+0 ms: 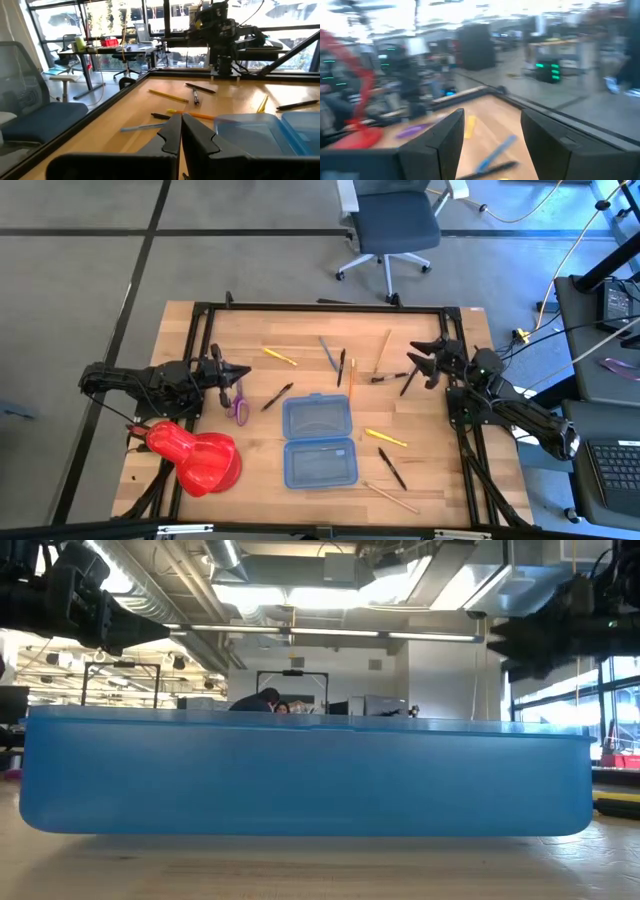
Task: Pick & place school supplies into a supply box
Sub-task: Put the top right black pen into the blue supply box
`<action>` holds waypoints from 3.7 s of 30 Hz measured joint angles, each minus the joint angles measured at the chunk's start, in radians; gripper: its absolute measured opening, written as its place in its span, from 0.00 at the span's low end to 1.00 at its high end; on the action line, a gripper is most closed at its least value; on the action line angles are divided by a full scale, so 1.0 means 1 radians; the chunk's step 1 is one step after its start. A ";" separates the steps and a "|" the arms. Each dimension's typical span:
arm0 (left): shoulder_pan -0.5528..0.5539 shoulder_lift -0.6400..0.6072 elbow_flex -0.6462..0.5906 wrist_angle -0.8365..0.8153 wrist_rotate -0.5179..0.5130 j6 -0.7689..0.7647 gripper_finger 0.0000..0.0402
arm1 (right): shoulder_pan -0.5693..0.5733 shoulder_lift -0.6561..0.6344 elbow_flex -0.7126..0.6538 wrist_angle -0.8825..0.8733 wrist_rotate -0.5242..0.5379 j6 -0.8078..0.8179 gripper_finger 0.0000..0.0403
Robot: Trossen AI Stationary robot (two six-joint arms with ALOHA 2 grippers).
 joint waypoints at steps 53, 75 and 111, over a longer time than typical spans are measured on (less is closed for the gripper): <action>0.000 0.000 0.000 0.007 -0.136 0.000 0.03 | 0.074 1.337 0.736 -1.129 0.497 0.685 0.50; 0.000 0.000 0.000 0.007 -0.135 0.000 0.03 | 0.088 1.499 0.735 -1.053 0.488 0.714 0.50; 0.000 0.000 0.000 0.007 -0.135 0.000 0.02 | 0.086 1.482 0.600 -0.859 0.428 0.853 0.33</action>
